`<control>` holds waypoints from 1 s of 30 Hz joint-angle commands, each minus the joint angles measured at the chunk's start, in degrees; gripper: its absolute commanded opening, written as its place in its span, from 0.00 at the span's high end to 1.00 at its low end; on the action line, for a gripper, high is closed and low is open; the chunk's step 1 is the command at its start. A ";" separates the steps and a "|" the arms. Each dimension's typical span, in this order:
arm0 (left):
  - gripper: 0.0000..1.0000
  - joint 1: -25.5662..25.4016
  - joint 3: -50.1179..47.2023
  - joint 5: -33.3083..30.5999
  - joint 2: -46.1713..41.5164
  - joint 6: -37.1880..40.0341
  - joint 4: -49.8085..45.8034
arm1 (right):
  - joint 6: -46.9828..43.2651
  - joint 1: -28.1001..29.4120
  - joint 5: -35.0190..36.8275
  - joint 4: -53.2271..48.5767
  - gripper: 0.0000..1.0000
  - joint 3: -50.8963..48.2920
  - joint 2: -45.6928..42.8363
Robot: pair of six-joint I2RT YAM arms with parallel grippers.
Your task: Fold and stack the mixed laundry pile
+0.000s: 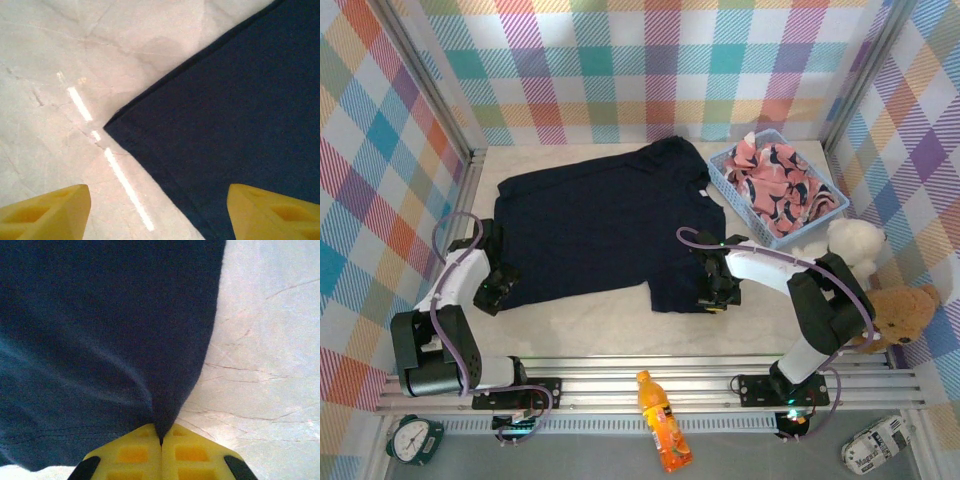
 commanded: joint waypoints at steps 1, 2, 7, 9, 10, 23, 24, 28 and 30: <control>0.31 0.28 -2.46 -1.29 0.26 -2.75 -1.73 | -0.15 0.06 -2.03 0.60 1.00 0.57 -0.40; 0.32 0.28 -2.97 -1.07 1.10 -3.00 -1.20 | 0.06 0.06 -2.04 0.77 1.00 0.57 -0.41; 0.39 0.67 -3.96 -1.61 6.22 -3.73 3.08 | 0.56 0.06 -2.32 1.30 1.00 0.41 -0.21; 0.40 0.72 -3.31 -0.70 9.13 -3.31 4.75 | 0.82 0.06 -2.34 1.11 1.00 0.25 -0.25; 0.42 0.72 -2.94 -0.30 10.28 -3.33 5.26 | 0.81 0.06 -2.26 1.05 1.00 0.14 -0.39; 1.00 0.76 -3.42 -1.01 9.77 -0.40 6.07 | 0.78 0.06 0.06 -4.74 1.00 -2.03 -6.40; 1.00 0.67 -3.77 -0.78 8.06 -0.16 5.26 | 0.71 0.00 0.31 -5.53 1.00 -1.66 -7.56; 1.00 0.69 -2.28 -1.95 0.77 1.65 1.92 | 0.26 -0.91 0.54 -7.46 1.00 2.45 -11.06; 1.00 0.72 0.90 -2.61 -0.65 3.34 0.97 | -0.68 -2.33 -0.58 -7.51 1.00 5.69 -11.21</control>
